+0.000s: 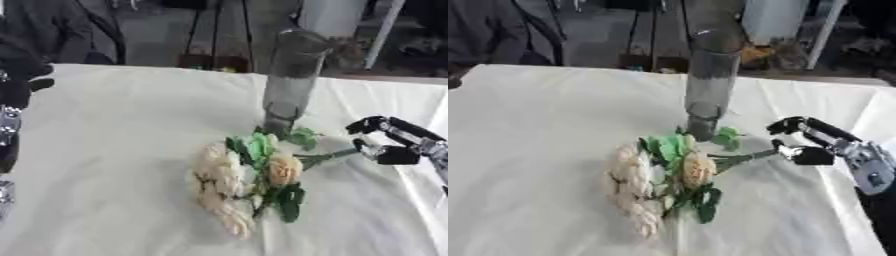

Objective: Arrange flowers into the vase.

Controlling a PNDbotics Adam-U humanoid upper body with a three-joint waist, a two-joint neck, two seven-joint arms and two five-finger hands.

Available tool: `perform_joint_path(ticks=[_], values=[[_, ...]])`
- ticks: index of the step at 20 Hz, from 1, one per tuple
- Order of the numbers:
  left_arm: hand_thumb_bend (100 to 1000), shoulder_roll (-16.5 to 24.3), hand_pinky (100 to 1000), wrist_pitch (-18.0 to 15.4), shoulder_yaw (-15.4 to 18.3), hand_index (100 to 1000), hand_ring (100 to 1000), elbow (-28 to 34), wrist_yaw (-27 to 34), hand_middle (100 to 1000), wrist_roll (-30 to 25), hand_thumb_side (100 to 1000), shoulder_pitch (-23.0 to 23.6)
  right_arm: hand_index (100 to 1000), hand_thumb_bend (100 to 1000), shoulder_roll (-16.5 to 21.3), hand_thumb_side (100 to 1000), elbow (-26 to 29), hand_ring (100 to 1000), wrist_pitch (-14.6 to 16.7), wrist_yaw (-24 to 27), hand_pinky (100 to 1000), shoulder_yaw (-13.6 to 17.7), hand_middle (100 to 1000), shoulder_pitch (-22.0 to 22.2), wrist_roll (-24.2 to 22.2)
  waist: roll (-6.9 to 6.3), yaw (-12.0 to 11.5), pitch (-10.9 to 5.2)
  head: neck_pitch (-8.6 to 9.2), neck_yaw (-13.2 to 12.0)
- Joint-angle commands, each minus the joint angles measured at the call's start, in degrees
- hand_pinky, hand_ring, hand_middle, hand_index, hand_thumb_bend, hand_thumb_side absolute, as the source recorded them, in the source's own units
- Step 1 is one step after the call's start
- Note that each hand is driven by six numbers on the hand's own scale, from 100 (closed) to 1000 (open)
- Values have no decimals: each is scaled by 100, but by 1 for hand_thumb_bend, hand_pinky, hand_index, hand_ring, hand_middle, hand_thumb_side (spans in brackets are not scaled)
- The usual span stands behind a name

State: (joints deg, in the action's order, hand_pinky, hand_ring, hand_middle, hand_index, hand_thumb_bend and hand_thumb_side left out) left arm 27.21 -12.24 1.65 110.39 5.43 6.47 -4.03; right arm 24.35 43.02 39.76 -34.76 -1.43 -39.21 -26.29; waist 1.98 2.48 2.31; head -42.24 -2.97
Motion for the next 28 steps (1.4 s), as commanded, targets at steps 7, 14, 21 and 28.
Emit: perform_joint_path(ticks=[7,14,21,28], values=[[474,62,801,-4,9,748,804,75,-20,762,-23,758,-50,875,159,-6,547,-38,840,984,-447,842,20,762,-154,-645,-26,-5,-37,22,-36],[475,55,801,-2,8,748,803,76,-19,762,-21,758,-55,877,168,-108,551,-43,840,1035,-750,841,14,763,-177,-409,-33,-18,-35,28,-46],[474,48,802,1,5,748,803,73,-21,762,-25,759,-58,878,167,-181,552,-41,840,1105,-869,841,-25,763,-190,-328,-31,-26,-26,23,-62],[474,42,802,2,6,748,803,76,-21,762,-22,759,-61,878,168,-243,553,-43,840,1138,-907,842,-55,763,-199,-348,-30,-32,-23,23,-65]])
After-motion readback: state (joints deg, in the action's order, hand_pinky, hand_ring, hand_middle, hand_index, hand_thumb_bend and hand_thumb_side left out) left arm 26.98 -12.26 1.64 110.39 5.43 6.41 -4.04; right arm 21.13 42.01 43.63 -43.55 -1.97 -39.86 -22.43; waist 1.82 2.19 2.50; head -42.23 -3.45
